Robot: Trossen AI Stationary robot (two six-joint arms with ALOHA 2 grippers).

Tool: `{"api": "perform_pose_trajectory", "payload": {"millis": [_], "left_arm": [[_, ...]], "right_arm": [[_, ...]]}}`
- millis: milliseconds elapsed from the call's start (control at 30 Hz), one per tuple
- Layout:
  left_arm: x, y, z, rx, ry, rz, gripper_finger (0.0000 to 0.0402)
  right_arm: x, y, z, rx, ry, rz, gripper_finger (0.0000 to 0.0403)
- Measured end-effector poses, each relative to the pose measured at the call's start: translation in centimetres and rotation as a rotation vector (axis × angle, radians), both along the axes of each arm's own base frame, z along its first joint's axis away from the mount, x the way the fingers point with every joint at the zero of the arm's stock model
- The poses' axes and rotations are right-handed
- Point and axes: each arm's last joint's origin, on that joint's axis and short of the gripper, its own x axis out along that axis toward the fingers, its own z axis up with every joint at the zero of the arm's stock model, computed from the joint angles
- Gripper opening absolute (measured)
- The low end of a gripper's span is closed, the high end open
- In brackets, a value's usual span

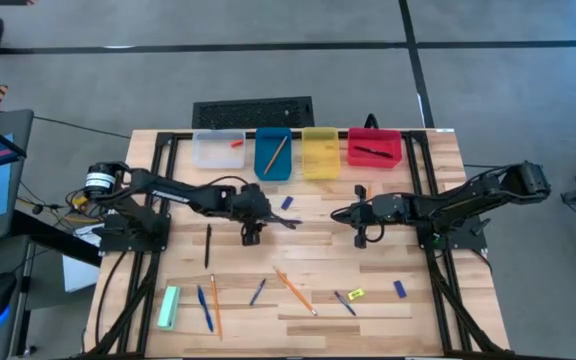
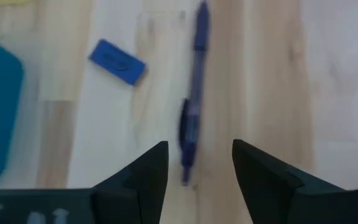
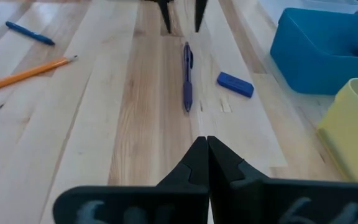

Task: Sort crayons/erasers/pens/pencils in bins
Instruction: Put the violet pen into the red bin

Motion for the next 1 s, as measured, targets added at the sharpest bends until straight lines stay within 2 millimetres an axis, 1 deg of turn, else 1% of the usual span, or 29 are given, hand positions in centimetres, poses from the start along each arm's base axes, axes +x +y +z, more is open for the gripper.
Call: {"api": "perform_pose_trajectory", "payload": {"millis": [267,500,633,800,967,1000], "left_arm": [[-0.2,1.7,-0.1,-0.020,0.010,-0.037,0.0173],[-0.3,2.1,-0.1,-0.023,0.014,-0.060,0.0173],[-0.3,2.0,-1.0,-0.030,0.051,-0.072,0.0169],[0.7,2.1,-1.7,-0.013,0.019,-0.066,0.0155],[0.8,2.1,-3.0,-0.026,0.065,-0.079,0.0140],[0.8,2.1,-3.0,-0.026,0.065,-0.081,0.0137]], "right_arm": [[0.0,0.0,0.0,0.007,0.002,-0.003,0.0010],[0.0,0.0,0.0,0.007,0.002,-0.003,0.0010],[0.0,0.0,0.0,0.007,0.000,-0.003,0.0010],[0.0,0.0,0.0,0.007,0.002,-0.004,0.0010],[0.0,0.0,0.0,0.009,0.002,-0.003,0.0010],[0.0,0.0,0.0,0.010,0.000,-0.003,0.0010]]}}
